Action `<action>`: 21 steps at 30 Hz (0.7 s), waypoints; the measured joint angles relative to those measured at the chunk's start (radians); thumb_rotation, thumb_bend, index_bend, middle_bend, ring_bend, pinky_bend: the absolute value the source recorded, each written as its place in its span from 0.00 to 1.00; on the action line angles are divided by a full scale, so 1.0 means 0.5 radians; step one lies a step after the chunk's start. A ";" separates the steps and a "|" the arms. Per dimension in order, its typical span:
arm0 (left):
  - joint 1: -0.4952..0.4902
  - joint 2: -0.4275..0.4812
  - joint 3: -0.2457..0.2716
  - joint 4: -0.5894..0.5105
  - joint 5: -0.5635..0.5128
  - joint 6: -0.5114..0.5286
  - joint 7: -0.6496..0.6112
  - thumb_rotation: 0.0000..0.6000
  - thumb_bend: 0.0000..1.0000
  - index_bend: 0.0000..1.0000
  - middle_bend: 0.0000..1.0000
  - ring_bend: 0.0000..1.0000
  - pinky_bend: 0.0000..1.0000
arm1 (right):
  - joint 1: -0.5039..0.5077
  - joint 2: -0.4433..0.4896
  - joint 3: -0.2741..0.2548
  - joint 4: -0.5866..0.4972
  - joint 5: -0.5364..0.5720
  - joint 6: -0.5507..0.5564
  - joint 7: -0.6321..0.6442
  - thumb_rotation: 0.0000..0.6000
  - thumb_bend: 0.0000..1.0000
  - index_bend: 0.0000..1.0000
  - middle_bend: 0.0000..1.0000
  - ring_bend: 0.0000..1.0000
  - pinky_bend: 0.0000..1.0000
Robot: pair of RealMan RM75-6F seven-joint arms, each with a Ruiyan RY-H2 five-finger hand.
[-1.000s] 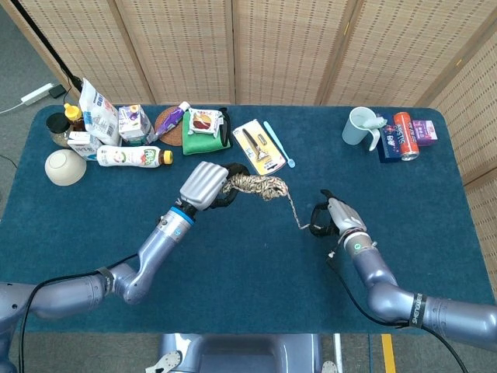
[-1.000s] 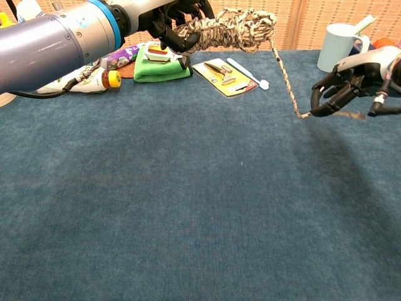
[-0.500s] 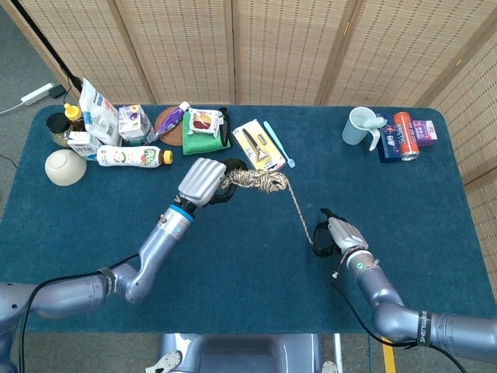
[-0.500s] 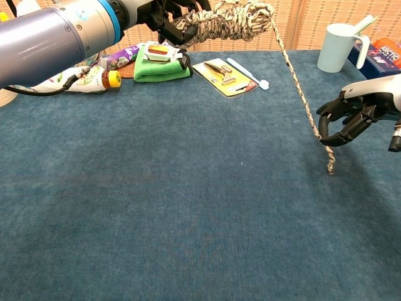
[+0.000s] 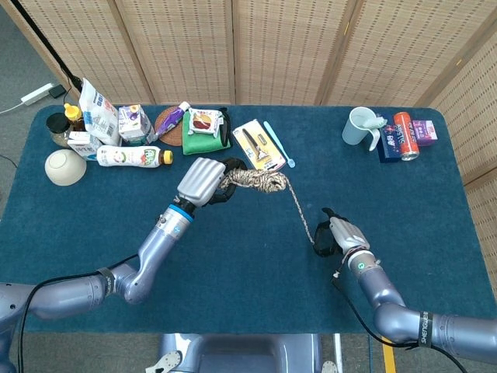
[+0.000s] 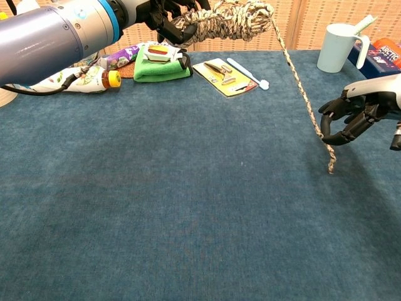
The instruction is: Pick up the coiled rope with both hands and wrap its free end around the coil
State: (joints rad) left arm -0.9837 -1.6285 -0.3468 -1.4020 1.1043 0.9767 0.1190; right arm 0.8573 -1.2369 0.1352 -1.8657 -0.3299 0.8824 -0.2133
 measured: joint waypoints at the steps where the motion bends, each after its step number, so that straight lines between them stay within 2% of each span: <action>1: 0.003 0.003 0.003 -0.006 0.004 0.003 -0.001 1.00 0.64 0.57 0.46 0.55 0.65 | -0.006 0.003 0.005 -0.001 -0.011 -0.001 0.011 1.00 0.54 0.70 0.00 0.00 0.00; 6: 0.023 0.027 0.018 -0.044 0.026 0.022 0.003 1.00 0.64 0.57 0.46 0.55 0.65 | -0.044 0.018 0.027 -0.007 -0.085 -0.002 0.068 1.00 0.54 0.69 0.00 0.00 0.00; 8: 0.032 0.039 0.025 -0.061 0.037 0.031 0.005 1.00 0.64 0.57 0.46 0.55 0.65 | -0.059 0.024 0.029 -0.014 -0.115 0.004 0.080 1.00 0.54 0.66 0.00 0.00 0.00; 9: 0.038 0.045 0.029 -0.070 0.043 0.037 0.008 1.00 0.64 0.57 0.46 0.55 0.65 | -0.065 0.027 0.030 -0.021 -0.129 0.007 0.085 1.00 0.54 0.58 0.00 0.00 0.00; 11: 0.055 0.060 0.038 -0.100 0.050 0.051 0.010 1.00 0.64 0.57 0.46 0.55 0.65 | -0.083 0.037 0.030 -0.038 -0.180 0.002 0.102 1.00 0.51 0.29 0.00 0.00 0.00; 12: 0.062 0.068 0.042 -0.116 0.051 0.057 0.011 1.00 0.64 0.57 0.46 0.55 0.65 | -0.092 0.043 0.030 -0.045 -0.211 -0.004 0.110 1.00 0.43 0.12 0.00 0.00 0.00; 13: 0.073 0.079 0.045 -0.138 0.051 0.065 0.013 1.00 0.64 0.57 0.46 0.55 0.65 | -0.105 0.053 0.029 -0.054 -0.257 -0.012 0.121 1.00 0.32 0.02 0.00 0.00 0.00; 16: 0.104 0.109 0.056 -0.206 0.054 0.094 0.023 1.00 0.64 0.57 0.46 0.55 0.65 | -0.145 0.080 0.031 -0.086 -0.392 -0.007 0.151 1.00 0.05 0.00 0.00 0.00 0.00; 18: 0.124 0.130 0.066 -0.249 0.061 0.114 0.031 1.00 0.64 0.57 0.46 0.55 0.65 | -0.172 0.098 0.035 -0.111 -0.470 0.010 0.170 1.00 0.00 0.00 0.00 0.00 0.00; 21: 0.159 0.167 0.087 -0.313 0.084 0.148 0.043 1.00 0.64 0.57 0.46 0.55 0.65 | -0.207 0.130 0.040 -0.154 -0.556 0.048 0.186 1.00 0.00 0.00 0.00 0.00 0.00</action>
State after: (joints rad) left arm -0.9042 -1.5452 -0.3035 -1.5586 1.1466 1.0507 0.1404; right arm 0.7536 -1.1720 0.1552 -1.9426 -0.6076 0.9065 -0.1205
